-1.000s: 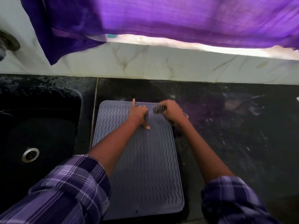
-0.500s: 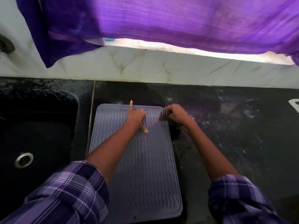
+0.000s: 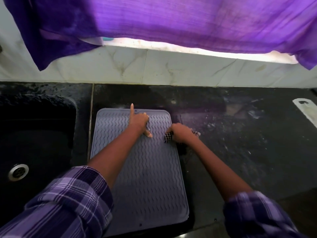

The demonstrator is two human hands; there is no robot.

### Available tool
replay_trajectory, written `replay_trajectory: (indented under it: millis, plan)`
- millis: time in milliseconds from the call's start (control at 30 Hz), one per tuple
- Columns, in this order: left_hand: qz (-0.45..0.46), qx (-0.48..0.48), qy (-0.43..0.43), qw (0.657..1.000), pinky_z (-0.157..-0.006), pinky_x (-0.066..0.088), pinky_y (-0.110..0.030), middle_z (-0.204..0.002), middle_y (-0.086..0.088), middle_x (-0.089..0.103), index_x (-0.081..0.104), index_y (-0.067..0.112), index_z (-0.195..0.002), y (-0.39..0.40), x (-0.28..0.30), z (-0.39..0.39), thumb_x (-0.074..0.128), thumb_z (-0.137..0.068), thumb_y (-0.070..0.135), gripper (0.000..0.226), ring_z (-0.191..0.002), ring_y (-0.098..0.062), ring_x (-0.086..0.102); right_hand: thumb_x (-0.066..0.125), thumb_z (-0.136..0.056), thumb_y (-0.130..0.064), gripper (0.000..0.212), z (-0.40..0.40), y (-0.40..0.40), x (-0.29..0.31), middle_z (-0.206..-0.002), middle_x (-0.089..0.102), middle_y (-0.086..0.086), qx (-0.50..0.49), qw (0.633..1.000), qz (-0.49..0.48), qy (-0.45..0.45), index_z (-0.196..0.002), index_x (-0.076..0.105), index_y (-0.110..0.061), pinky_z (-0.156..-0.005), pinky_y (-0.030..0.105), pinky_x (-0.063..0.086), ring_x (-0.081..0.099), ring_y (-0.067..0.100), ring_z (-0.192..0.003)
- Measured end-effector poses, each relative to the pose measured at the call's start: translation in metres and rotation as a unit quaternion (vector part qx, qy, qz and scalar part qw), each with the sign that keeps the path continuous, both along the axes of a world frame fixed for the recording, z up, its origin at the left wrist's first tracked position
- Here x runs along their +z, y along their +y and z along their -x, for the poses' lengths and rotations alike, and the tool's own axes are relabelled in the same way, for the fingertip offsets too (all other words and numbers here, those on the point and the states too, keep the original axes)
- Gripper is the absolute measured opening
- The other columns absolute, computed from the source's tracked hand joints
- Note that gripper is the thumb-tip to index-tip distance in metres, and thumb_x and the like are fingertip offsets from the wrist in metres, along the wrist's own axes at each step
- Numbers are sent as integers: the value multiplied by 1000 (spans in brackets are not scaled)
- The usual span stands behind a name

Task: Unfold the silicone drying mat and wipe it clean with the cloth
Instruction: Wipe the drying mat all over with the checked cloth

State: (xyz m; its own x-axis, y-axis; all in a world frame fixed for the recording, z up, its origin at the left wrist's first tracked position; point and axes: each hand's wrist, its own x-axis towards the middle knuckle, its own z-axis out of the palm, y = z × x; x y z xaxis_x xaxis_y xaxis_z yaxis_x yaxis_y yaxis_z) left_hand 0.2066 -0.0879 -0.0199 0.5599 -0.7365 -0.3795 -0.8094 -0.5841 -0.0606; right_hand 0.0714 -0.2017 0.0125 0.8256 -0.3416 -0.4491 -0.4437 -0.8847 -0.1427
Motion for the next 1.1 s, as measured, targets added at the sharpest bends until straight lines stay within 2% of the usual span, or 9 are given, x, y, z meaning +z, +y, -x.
replay_trajectory:
  millis: [167,300,433,600,700,767,833,967,1100]
  plan:
    - [23,-1,-7,1000,-115,-10,-63,-143,0,50,46,18,-138,4,-6,-2,58,-70,75,89,-139,-18,41,53,-87,-5,33,-61,1,1,-120,66,15,-76,983,24,-163,-116,66,-15,-96,42,50,61,32,-113]
    - [23,10,-12,1000,-115,-10,-61,-142,0,51,43,17,-140,3,-7,-2,58,-70,75,92,-138,-18,42,53,-84,-4,38,-54,20,-17,-126,61,14,3,991,30,-130,-120,65,-12,-104,36,39,53,30,-120]
    - [29,-3,-18,999,-116,-10,-60,-148,-1,46,40,16,-144,5,-6,0,57,-72,74,94,-140,-19,39,56,-78,8,45,-6,25,-13,-123,64,12,29,996,-35,-80,-117,67,-12,-103,38,44,56,28,-118]
    - [84,-13,50,995,-116,-11,-56,-151,-5,40,37,12,-146,12,-8,-4,62,-70,70,99,-144,-18,32,54,-82,4,42,7,29,3,-123,66,13,43,997,-53,28,-118,67,-14,-99,38,50,60,29,-114]
    - [104,-25,77,991,-117,-13,-52,-159,-11,24,26,8,-151,24,-9,-2,68,-71,61,105,-149,-22,17,50,-78,10,47,-3,19,13,-118,69,12,-22,998,-22,-56,-113,70,-15,-93,36,51,63,28,-109]
    - [123,-44,101,986,-117,-13,-51,-156,-12,30,34,8,-147,34,-9,4,72,-69,58,100,-148,-23,21,51,-77,8,45,-5,20,12,-116,69,12,-33,993,11,-113,-110,72,-16,-92,37,51,63,30,-109]
    - [99,-78,127,984,-116,-14,-51,-155,-11,32,37,11,-147,43,-11,19,72,-65,63,102,-147,-22,23,51,-82,2,40,-4,29,3,-118,66,14,-17,992,30,-118,-111,71,-17,-95,40,50,58,32,-112]
    - [1,-88,81,993,-117,-12,-51,-162,-11,4,8,11,-155,47,-15,47,69,-57,75,131,-151,-25,3,51,-85,-1,37,6,42,-10,-122,62,16,-43,992,30,-116,-117,66,-10,-98,39,47,55,32,-118]
    - [-24,-91,27,995,-118,-7,-51,-162,-12,4,6,10,-154,42,-11,55,67,-59,75,131,-151,-25,3,56,-78,2,42,59,64,-18,-125,63,12,-81,991,-18,-107,-115,67,-13,-102,33,44,55,28,-120]
